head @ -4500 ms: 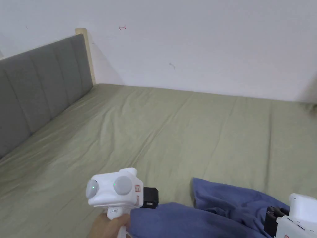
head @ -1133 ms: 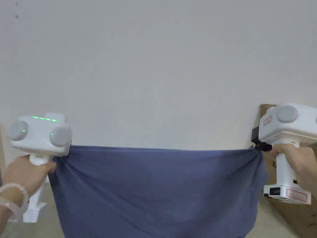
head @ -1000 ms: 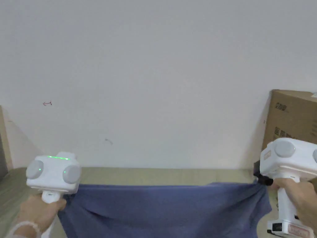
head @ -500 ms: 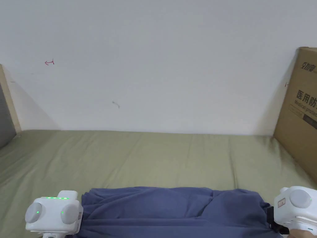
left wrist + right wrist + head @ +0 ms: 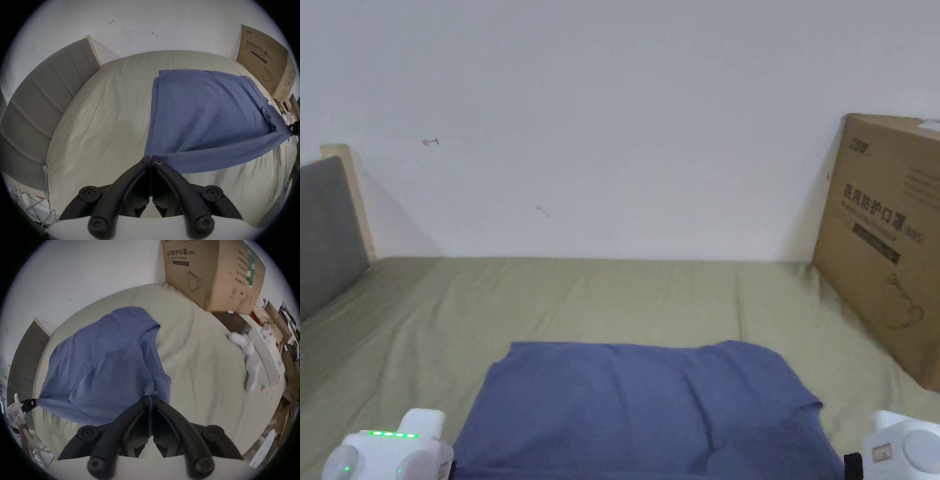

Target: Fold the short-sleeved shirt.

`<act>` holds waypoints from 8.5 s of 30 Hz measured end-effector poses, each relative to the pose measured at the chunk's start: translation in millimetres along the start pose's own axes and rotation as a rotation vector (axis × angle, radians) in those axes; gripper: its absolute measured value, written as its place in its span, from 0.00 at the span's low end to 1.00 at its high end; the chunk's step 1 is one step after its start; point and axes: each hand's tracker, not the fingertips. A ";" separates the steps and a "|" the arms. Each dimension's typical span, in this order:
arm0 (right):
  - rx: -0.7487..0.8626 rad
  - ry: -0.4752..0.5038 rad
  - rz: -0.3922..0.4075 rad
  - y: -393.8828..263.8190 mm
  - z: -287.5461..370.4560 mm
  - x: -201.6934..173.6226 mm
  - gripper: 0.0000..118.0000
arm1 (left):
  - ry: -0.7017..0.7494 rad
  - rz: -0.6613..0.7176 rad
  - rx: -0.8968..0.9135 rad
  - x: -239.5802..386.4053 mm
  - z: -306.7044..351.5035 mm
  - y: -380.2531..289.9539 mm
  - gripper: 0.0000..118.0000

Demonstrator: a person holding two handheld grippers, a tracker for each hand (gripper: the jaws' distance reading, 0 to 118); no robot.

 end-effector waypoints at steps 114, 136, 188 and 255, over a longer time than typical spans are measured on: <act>0.068 0.066 -0.050 -165.9 77.3 57.0 0.00 | -0.225 0.276 -0.030 -60.3 78.6 -153.5 0.44; -0.067 0.047 -0.100 -124.7 -10.6 41.7 0.53 | -0.209 0.192 -0.151 -24.8 26.9 -140.1 0.04; 0.081 0.047 0.089 -10.1 -12.6 0.2 0.61 | -0.282 0.121 -0.061 5.6 42.7 -66.8 0.00; 0.024 0.129 0.143 -33.3 82.5 24.1 0.00 | -0.275 0.009 -0.070 -44.6 118.9 -81.1 0.00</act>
